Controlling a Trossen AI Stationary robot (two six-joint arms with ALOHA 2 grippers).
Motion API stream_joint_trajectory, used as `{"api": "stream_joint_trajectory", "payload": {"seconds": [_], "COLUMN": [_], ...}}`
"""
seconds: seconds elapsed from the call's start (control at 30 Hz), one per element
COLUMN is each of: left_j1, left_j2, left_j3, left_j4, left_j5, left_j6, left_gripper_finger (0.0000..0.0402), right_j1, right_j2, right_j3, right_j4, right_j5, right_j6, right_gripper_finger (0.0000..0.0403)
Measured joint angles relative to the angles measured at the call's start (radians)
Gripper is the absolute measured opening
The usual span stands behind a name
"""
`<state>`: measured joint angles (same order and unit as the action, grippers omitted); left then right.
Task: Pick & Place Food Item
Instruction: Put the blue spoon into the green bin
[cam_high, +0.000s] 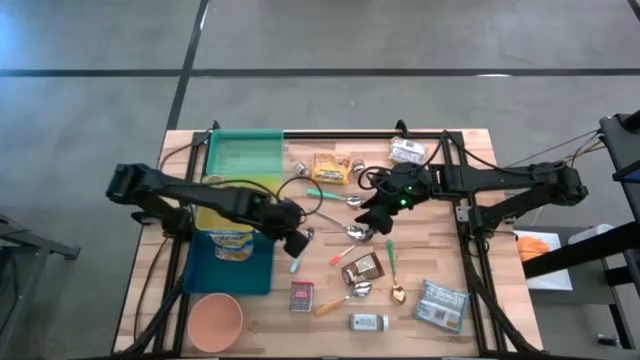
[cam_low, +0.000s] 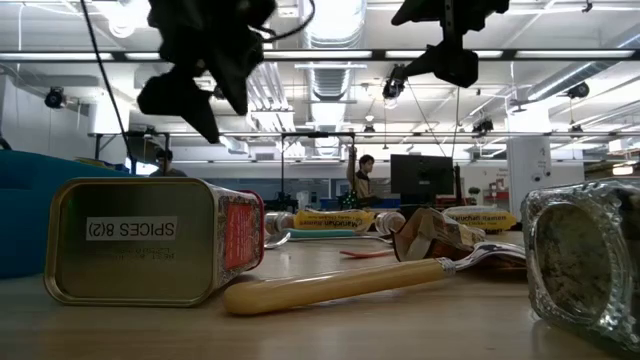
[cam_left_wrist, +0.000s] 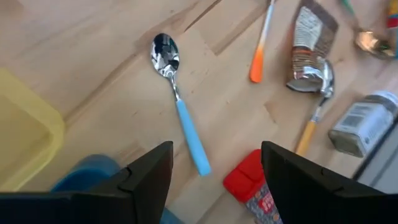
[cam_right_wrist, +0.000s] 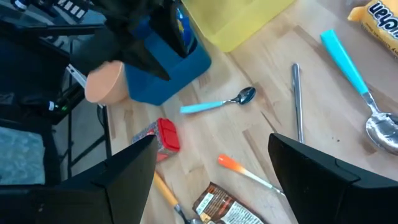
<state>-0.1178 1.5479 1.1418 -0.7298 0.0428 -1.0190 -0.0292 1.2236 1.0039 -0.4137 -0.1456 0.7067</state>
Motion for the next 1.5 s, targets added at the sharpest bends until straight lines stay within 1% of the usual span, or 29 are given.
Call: {"api": "stream_joint_trajectory", "payload": {"seconds": [0.2,0.27,0.37,0.47,0.57,0.73,0.83,1.03,1.33,1.43,1.5], "left_j1": [0.027,0.031,0.032,0.033,0.032,0.021,-0.004,-0.065,-0.120,-0.133,-0.137], "left_j2": [0.153,0.191,0.237,0.260,0.271,0.271,0.272,0.311,0.382,0.403,0.413], "left_j3": [0.109,0.128,0.146,0.149,0.146,0.146,0.146,0.147,0.154,0.155,0.155], "left_j4": [-0.094,-0.099,-0.098,-0.093,-0.095,-0.092,-0.102,-0.104,-0.103,-0.098,-0.098], "left_j5": [-0.001,0.002,0.014,0.031,0.038,0.044,0.055,0.056,0.089,0.087,0.068], "left_j6": [-0.002,0.003,0.025,0.034,0.039,0.054,0.061,0.061,0.015,0.004,0.003], "left_gripper_finger": [0.0249,0.0249,0.0249,0.0249,0.0249,0.0249,0.0249,0.0248,0.0247,0.0241,0.0229], "right_j1": [-0.002,-0.004,-0.007,-0.012,-0.017,-0.030,-0.040,-0.044,-0.043,-0.043,-0.043], "right_j2": [-0.005,-0.010,-0.038,-0.092,-0.160,-0.273,-0.322,-0.358,-0.328,-0.322,-0.322], "right_j3": [0.000,0.000,0.000,0.000,0.000,0.000,0.000,0.000,0.000,0.000,0.000], "right_j4": [-0.005,-0.033,-0.122,-0.210,-0.250,-0.264,-0.264,-0.264,-0.264,-0.264,-0.263], "right_j5": [0.001,0.029,0.101,0.162,0.212,0.278,0.299,0.306,0.302,0.298,0.298], "right_j6": [0.009,0.052,0.098,0.119,0.128,0.128,0.128,0.103,0.095,0.094,0.095], "right_gripper_finger": [0.0304,0.0304,0.0304,0.0304,0.0304,0.0304,0.0304,0.0304,0.0304,0.0304,0.0304]}}
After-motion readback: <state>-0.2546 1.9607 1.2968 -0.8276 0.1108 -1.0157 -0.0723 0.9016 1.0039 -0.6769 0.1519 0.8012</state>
